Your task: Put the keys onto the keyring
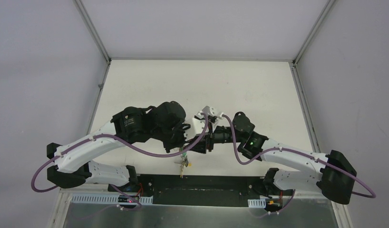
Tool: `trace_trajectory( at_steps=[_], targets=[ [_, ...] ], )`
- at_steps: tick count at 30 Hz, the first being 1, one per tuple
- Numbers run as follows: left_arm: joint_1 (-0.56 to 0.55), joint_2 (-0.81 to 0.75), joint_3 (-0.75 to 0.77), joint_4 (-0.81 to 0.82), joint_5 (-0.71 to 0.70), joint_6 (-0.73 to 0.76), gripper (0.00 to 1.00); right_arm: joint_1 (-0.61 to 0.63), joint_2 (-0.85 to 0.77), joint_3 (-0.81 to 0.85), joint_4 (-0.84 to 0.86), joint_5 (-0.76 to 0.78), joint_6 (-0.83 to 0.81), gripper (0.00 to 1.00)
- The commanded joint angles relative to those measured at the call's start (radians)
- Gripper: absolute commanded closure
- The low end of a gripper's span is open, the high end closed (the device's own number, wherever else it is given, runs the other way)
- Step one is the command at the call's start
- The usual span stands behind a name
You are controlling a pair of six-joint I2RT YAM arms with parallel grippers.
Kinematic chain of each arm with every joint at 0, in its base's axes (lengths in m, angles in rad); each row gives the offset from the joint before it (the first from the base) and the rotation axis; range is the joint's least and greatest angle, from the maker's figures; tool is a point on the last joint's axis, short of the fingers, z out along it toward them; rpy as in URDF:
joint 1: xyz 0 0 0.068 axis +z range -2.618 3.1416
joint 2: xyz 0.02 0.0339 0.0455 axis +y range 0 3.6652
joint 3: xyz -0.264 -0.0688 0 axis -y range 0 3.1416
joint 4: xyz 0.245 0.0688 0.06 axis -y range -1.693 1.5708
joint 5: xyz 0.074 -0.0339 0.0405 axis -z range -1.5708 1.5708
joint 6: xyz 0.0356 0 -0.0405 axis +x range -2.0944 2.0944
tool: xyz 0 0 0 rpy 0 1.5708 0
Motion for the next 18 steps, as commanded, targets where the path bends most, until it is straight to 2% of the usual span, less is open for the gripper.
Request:
trace_trajectory(
  at_steps=[1,6,7,9,12,14,17,18],
  targets=[
    [-0.007,-0.02,0.035,0.049,-0.001,0.007,1.0,0.011,0.021,0.005,0.106,0.029,0.01,0.66],
    [-0.006,-0.036,0.02,0.07,-0.005,0.002,1.0,0.015,0.044,0.014,0.109,0.019,-0.001,0.85],
    [-0.006,-0.04,0.018,0.073,-0.006,-0.001,1.0,0.015,0.044,0.014,0.108,0.02,-0.003,0.86],
    [-0.007,-0.046,0.012,0.078,-0.007,-0.004,1.0,0.016,0.04,0.009,0.103,0.025,-0.008,0.85],
    [-0.007,-0.053,0.006,0.083,-0.006,-0.006,1.0,0.016,0.026,0.004,0.074,0.044,-0.018,0.74],
    [-0.007,-0.054,0.004,0.086,-0.004,-0.006,1.0,0.016,0.013,0.0,0.062,0.051,-0.029,0.75],
    [-0.006,-0.054,0.002,0.091,-0.004,-0.006,1.0,0.016,0.008,0.004,0.053,0.047,-0.044,1.0],
    [-0.007,-0.053,0.001,0.092,-0.003,-0.006,1.0,0.016,0.008,0.005,0.049,0.042,-0.047,1.0]
  ],
)
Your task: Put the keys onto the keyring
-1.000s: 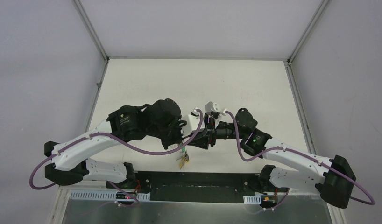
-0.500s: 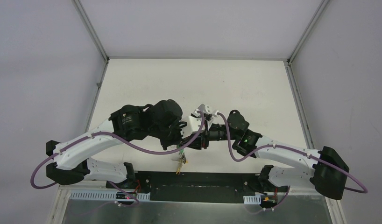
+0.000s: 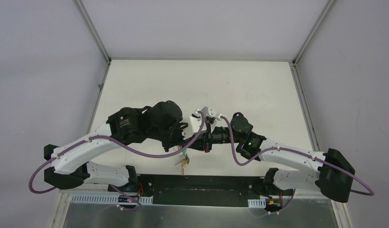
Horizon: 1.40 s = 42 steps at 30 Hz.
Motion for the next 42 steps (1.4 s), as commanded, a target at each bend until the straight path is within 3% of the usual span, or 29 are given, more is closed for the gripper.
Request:
trace_trajectory(
  at_steps=[1,6,9,12,22,28,33,42],
  targets=[
    [-0.008,-0.027,0.001,0.074,0.012,-0.004,1.0,0.002,-0.026,0.007,0.008,0.014,-0.029,1.0],
    [-0.007,-0.045,-0.018,0.083,-0.008,-0.013,0.98,0.002,-0.039,0.008,0.008,0.004,-0.036,1.0],
    [-0.007,-0.088,-0.057,0.114,-0.031,-0.029,0.76,0.003,-0.056,0.006,0.008,-0.009,-0.043,1.0],
    [-0.007,-0.165,-0.131,0.192,-0.058,-0.049,0.63,0.002,-0.075,0.002,0.008,-0.026,-0.048,1.0],
    [-0.007,-0.574,-0.575,0.639,0.01,-0.029,0.54,0.003,-0.123,-0.017,0.01,-0.051,-0.057,1.0],
    [-0.007,-0.695,-0.761,0.883,0.051,-0.076,0.54,0.003,-0.133,-0.016,0.02,-0.066,-0.057,1.0],
    [-0.007,-0.708,-0.833,0.983,0.07,-0.127,0.56,0.003,-0.135,-0.013,0.022,-0.068,-0.053,1.0],
    [-0.007,-0.695,-0.862,1.036,0.108,-0.147,0.69,0.003,-0.135,-0.014,0.025,-0.069,-0.053,1.0]
  ],
)
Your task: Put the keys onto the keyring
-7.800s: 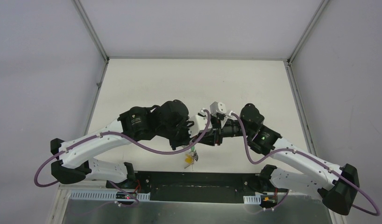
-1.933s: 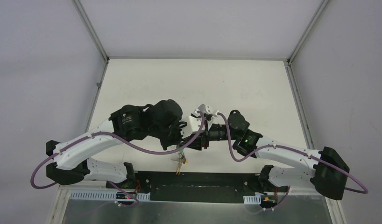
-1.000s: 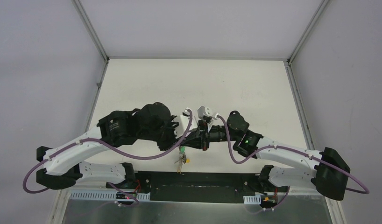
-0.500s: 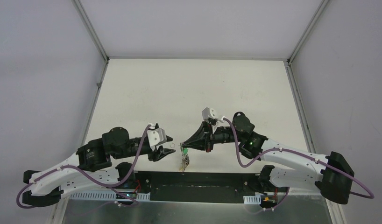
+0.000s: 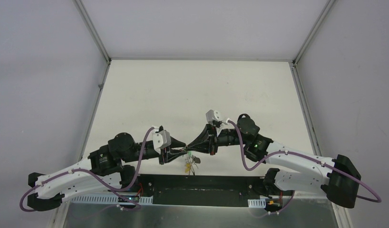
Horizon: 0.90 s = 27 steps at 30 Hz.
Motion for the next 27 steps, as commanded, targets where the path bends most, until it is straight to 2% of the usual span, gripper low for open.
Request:
trace_trajectory(
  at_steps=[1,3,8,20,27],
  targets=[
    [-0.007,0.001,-0.003,0.087,0.033,-0.027,0.71,0.001,-0.034,0.008,0.082,-0.017,-0.01,1.0],
    [-0.006,0.001,-0.002,0.084,0.03,-0.027,0.76,0.001,-0.035,0.006,0.082,-0.017,-0.01,1.0],
    [-0.007,0.022,0.022,0.022,0.02,-0.027,1.0,0.001,-0.043,0.003,0.082,-0.007,-0.01,1.0],
    [-0.007,0.15,0.174,-0.194,-0.025,-0.01,1.0,0.001,-0.045,0.006,0.076,0.01,-0.004,0.98],
    [-0.007,0.143,0.212,-0.254,-0.069,0.001,1.0,0.001,-0.05,0.004,0.076,0.018,-0.003,0.94]
  ],
)
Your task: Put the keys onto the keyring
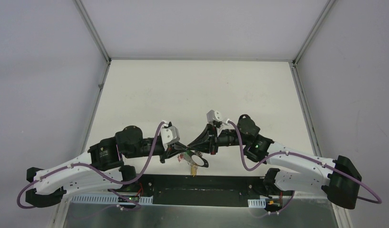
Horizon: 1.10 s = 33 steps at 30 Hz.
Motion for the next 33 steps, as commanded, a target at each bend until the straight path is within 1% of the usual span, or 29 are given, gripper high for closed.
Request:
trace_trajectory(
  at_steps=[1,5,7,10,13,16,19,25,30,33],
  targets=[
    [-0.007,-0.001,0.049,-0.068,-0.06,0.022,1.0,0.008,-0.037,0.019,0.098,-0.001,0.012,0.92],
    [-0.006,0.011,0.086,-0.125,-0.081,0.034,1.0,0.008,-0.041,0.017,0.096,0.002,0.013,0.8],
    [-0.006,0.026,0.11,-0.16,-0.103,0.039,1.0,0.007,-0.044,0.017,0.097,0.005,0.012,0.7],
    [-0.007,0.056,0.155,-0.212,-0.132,0.041,1.0,0.007,-0.048,0.018,0.092,0.013,0.005,0.58],
    [-0.007,0.095,0.218,-0.267,-0.143,0.039,1.0,0.008,-0.046,0.029,0.068,0.022,-0.005,0.51],
    [-0.006,0.154,0.311,-0.336,-0.181,0.027,1.0,0.007,-0.031,0.051,0.029,0.022,-0.017,0.49],
    [-0.007,0.226,0.417,-0.443,-0.21,0.002,1.0,0.007,0.002,0.072,0.02,0.024,-0.014,0.48],
    [-0.006,0.365,0.602,-0.636,-0.18,0.03,1.0,0.008,0.052,0.097,0.077,0.033,0.009,0.48],
    [-0.006,0.476,0.753,-0.798,-0.155,0.083,1.0,0.009,0.042,0.079,0.11,0.075,0.012,0.48],
    [-0.006,0.534,0.82,-0.863,-0.149,0.115,1.0,0.009,0.036,0.07,0.124,0.085,0.014,0.49]
  ],
)
